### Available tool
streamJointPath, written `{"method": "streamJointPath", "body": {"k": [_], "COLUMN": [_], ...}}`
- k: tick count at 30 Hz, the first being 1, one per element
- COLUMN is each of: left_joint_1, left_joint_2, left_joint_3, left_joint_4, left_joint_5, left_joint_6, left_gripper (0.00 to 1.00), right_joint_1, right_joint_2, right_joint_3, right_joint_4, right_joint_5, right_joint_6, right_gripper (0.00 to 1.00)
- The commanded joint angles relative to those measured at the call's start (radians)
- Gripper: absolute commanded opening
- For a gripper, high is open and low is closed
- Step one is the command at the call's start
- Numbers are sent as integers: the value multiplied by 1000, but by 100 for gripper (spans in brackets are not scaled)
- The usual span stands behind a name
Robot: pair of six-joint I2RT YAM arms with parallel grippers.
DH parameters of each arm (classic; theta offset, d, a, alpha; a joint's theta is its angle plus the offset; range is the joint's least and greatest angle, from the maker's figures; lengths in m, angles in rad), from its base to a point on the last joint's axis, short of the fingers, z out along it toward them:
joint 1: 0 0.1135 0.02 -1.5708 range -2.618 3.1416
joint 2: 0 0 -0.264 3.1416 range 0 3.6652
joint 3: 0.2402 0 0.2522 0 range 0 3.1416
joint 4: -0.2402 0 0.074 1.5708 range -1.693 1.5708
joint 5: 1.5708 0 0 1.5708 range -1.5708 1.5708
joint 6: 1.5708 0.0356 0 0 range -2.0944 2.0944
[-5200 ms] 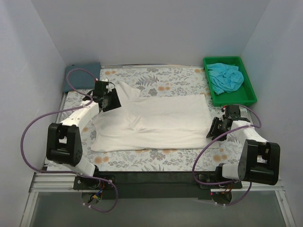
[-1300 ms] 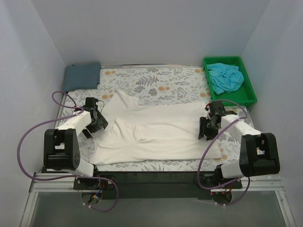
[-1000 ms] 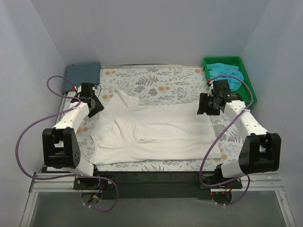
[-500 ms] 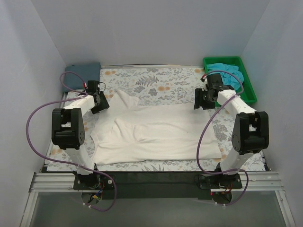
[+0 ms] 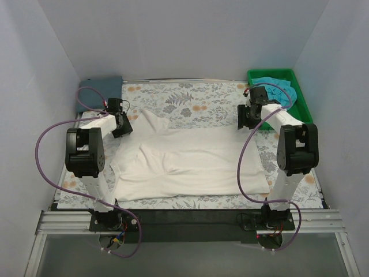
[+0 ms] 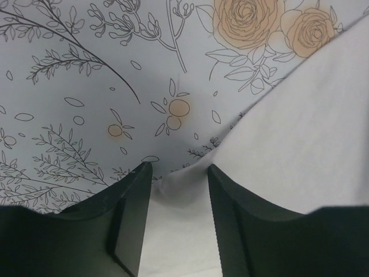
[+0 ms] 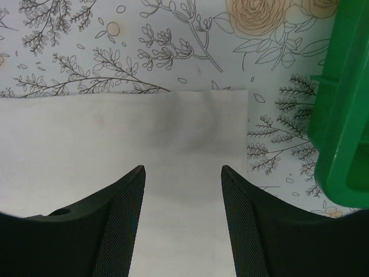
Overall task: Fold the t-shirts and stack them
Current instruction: Fold the tshirt
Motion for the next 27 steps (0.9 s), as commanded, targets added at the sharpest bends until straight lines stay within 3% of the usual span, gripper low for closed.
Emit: {"method": "streamJointPath", "body": {"k": [1, 8, 12, 21, 27], "left_joint_1": [1, 1, 0, 1, 1], "left_joint_2": [10, 4, 6, 4, 7], "left_joint_3": [-37, -51, -54, -64, -58], "left_joint_4": [-11, -11, -13, -13, -20], "left_joint_5": [-6, -5, 1, 11, -8], "left_joint_6": [1, -5, -4, -10, -25], "left_gripper": [40, 8, 2, 0, 0], "right_joint_1": [-11, -20, -22, -29, -29], "right_joint_2": [33, 131, 174, 217, 214], "right_joint_3": [76, 141, 156, 142, 121], "right_joint_4": [40, 48, 48, 52, 52], "right_joint_5": [34, 79, 83, 93, 77], "right_joint_6": [-22, -34, -39, -43, -50], "right_gripper": [52, 52, 52, 49, 25]}}
